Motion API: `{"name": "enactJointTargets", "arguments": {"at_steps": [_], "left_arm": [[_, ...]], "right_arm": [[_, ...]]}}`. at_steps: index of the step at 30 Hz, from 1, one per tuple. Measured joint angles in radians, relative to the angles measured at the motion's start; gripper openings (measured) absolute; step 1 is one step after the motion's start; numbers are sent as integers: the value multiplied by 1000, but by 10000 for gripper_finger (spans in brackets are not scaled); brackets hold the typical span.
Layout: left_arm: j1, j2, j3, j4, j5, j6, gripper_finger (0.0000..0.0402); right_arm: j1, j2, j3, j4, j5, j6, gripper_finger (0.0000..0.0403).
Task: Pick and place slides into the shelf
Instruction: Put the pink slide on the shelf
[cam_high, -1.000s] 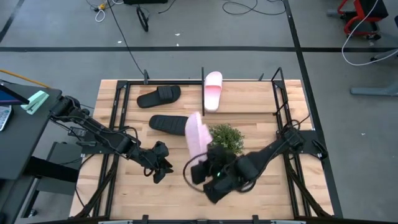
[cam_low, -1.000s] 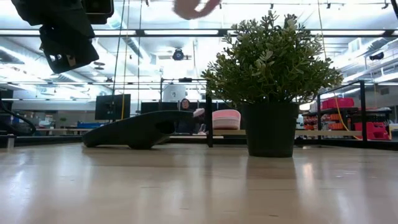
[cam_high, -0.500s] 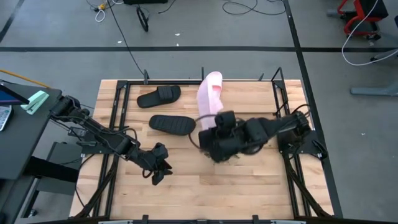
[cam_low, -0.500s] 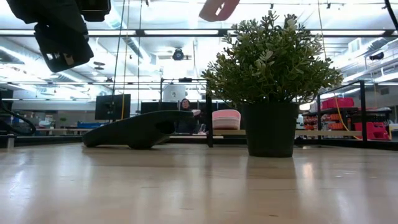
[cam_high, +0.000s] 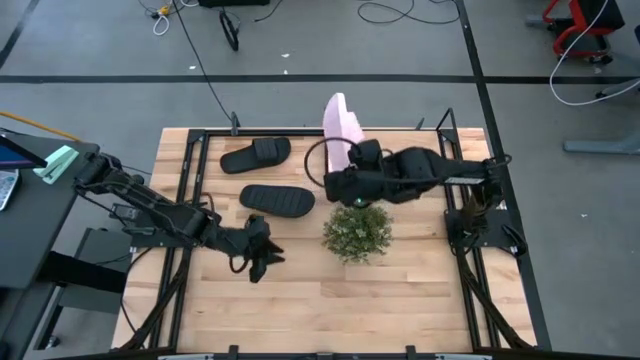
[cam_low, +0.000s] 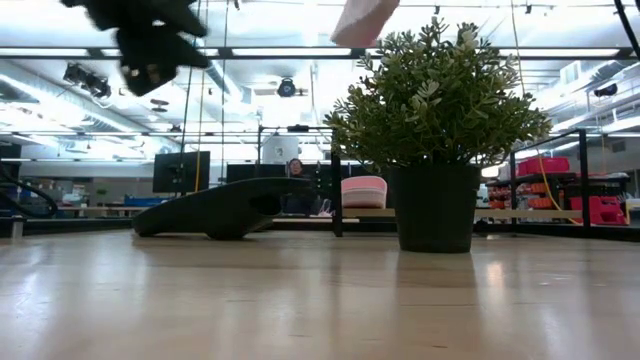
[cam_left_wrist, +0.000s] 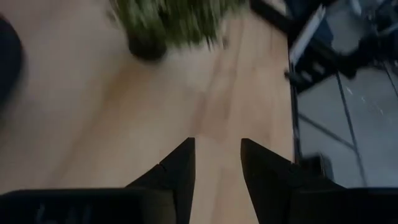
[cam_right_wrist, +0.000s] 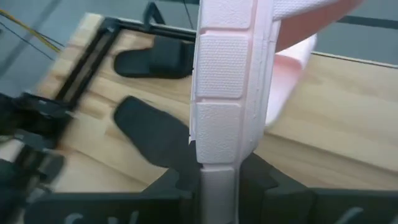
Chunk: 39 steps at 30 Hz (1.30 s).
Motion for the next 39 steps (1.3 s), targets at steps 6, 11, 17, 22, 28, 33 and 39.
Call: {"name": "enactJointTargets", "arguments": {"at_steps": [6,11,17,22,28,33,39], "left_arm": [[82,-52,0,139,-104,192,121],[150,-73,0,146,-290,240,111],[240,-72,0,222,-444,327,99],[321,-72,0,384,-453,463,92],[401,-72,0,429,-450,488,84],[438,-72,0,427,-431,536,83],[468,-72,0,425,-368,603,81]], "right_arm": [[-98,-84,-165,-1,-74,-97,64],[-179,-191,-328,-3,-129,-144,72],[-274,-301,-496,4,-173,-223,63],[-343,-342,-605,57,-234,-289,63],[-435,-337,-697,152,-303,-376,63],[-513,-302,-716,164,-317,-444,63],[-600,-248,-716,158,-337,-480,63]]}}
